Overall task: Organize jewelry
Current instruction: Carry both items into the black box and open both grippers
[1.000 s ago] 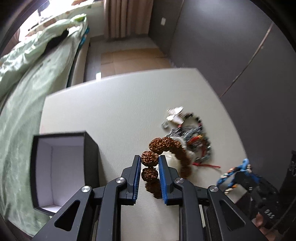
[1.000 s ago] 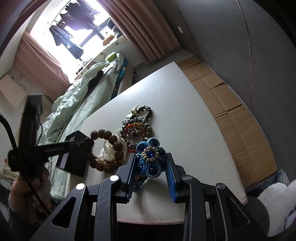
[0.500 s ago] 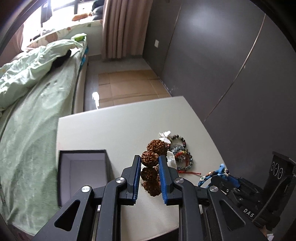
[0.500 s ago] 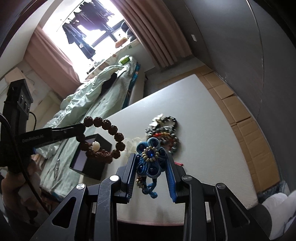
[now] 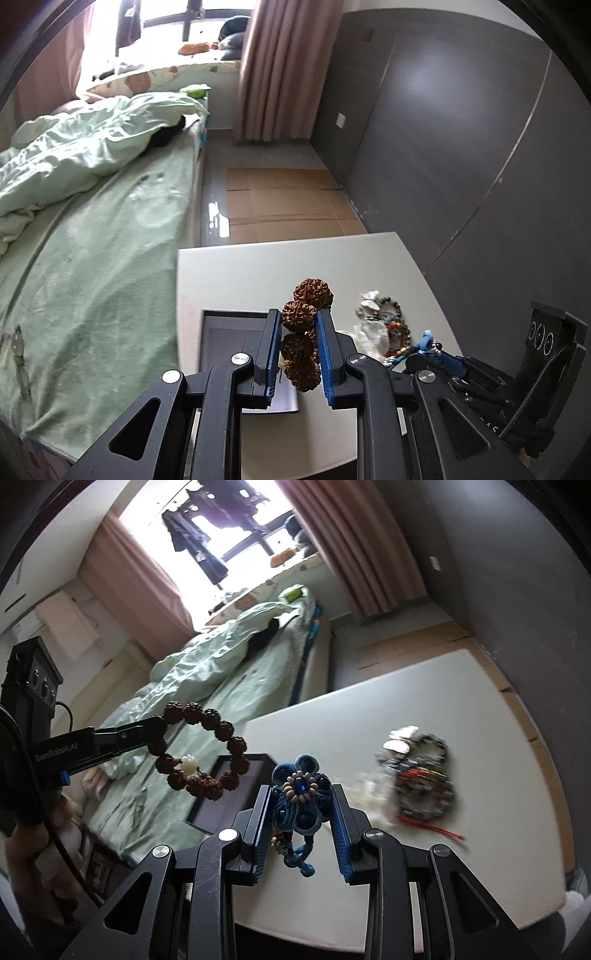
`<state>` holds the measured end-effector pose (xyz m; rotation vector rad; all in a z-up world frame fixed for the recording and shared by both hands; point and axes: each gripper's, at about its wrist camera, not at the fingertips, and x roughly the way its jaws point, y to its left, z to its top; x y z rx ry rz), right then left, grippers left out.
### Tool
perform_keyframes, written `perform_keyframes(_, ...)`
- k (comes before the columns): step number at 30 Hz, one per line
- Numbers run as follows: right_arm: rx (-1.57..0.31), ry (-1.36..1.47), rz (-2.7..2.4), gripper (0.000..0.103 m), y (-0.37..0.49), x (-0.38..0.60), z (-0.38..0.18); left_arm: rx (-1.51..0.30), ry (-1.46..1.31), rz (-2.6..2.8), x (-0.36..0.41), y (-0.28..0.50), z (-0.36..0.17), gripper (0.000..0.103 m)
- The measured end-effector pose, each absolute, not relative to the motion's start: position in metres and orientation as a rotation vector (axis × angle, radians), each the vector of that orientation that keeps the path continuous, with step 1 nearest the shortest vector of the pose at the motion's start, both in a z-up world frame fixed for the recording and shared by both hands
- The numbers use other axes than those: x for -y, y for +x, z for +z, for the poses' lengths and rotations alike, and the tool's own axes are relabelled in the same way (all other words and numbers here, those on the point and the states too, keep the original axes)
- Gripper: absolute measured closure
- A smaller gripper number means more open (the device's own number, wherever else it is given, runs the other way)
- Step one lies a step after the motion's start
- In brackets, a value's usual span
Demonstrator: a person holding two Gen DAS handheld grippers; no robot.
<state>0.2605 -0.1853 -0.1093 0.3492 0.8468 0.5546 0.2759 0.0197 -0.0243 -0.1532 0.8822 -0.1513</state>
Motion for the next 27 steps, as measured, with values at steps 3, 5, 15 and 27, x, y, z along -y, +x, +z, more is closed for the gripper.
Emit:
perform_keyframes(3,-0.848,0.342,0.590,0.072,0.265,0.163,-0.105,-0.877,-0.164,-0.135,-0.036,0.273,-0.024,0.083)
perform_keyframes(5,-0.853,0.342,0.610,0.072,0.269,0.148,-0.104,-0.876,-0.173,-0.124,-0.047,0.271,-0.024,0.083)
perform_keyframes(15,-0.903,0.329,0.698,0.070,0.284,0.080,-0.115,-0.895,-0.193,-0.072,-0.085,0.267,-0.034,0.083)
perform_keyframes(27,-0.932,0.333,0.577,0.036,0.269,0.122,-0.123,-0.948,-0.190,-0.135,-0.065,0.277,-0.058,0.083)
